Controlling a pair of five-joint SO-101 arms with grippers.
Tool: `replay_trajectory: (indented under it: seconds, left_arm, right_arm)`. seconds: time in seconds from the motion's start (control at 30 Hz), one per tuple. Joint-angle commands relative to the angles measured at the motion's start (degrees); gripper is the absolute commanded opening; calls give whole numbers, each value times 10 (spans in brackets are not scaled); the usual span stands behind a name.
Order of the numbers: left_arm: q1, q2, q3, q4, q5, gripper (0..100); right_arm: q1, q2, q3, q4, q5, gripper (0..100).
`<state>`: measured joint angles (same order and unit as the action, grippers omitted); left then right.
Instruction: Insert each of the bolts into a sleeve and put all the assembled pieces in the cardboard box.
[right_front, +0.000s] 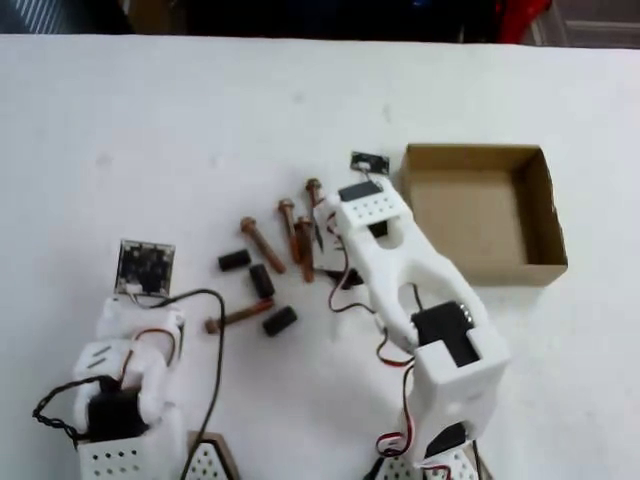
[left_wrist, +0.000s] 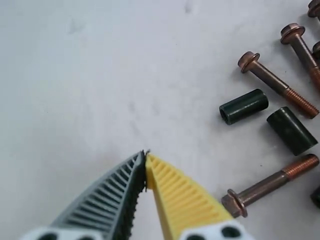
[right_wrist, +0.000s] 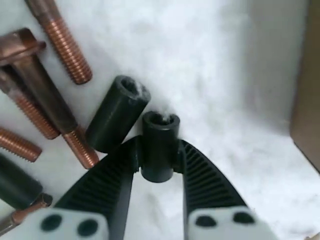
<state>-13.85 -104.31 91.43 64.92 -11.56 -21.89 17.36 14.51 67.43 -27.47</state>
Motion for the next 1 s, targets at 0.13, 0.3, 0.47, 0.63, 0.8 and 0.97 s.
replay_trajectory:
  seconds: [0.13, 0.3, 0.47, 0.63, 0.8, 0.97]
  left_arm:
    - [7, -1, 4, -17, 4, 28]
    - [7, -1, 6, -16, -35, 28]
    - [7, -1, 9, -16, -52, 28]
    - [10, -3, 30, -20, -74, 28]
    - [11, -3, 32, -17, -92, 28]
    - [11, -3, 30, -20, -92, 27]
  right_arm:
    - [22, -7, -1, 24, 149, 26]
    - [22, -7, -1, 64, 306, 26]
    - [22, -6, -2, 77, 505, 27]
    - [26, -5, -1, 76, 540, 31]
    - [24, -5, -1, 73, 550, 27]
    - [23, -13, -4, 76, 553, 26]
